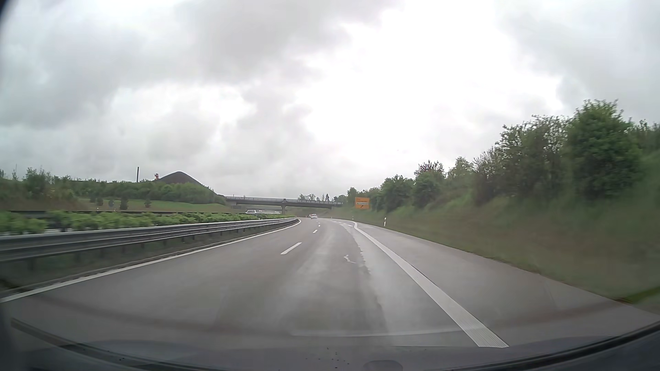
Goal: Follow the waypoints while adhering to traffic rules and regulations
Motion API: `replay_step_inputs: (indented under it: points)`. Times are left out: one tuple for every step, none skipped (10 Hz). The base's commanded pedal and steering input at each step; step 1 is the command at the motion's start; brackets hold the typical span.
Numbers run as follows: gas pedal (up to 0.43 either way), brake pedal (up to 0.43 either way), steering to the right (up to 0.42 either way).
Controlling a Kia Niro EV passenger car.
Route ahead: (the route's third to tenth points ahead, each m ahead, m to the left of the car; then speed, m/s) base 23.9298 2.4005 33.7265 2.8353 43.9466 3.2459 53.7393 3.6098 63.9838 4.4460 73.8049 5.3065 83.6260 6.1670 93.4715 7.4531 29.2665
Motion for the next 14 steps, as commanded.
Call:
replay_step_inputs:
  points:
    - [0.287, 0.0, -0.01]
    - [0.287, 0.0, -0.009]
    - [0.287, 0.0, -0.009]
    - [0.287, 0.0, -0.009]
    - [0.287, 0.0, -0.008]
    - [0.287, 0.0, -0.008]
    - [0.287, 0.0, -0.008]
    - [0.287, 0.0, -0.008]
    - [0.287, 0.0, -0.008]
    - [0.287, 0.0, -0.008]
    - [0.287, 0.0, -0.008]
    - [0.287, 0.0, -0.008]
    - [0.287, 0.0, -0.008]
    - [0.287, 0.0, -0.008]
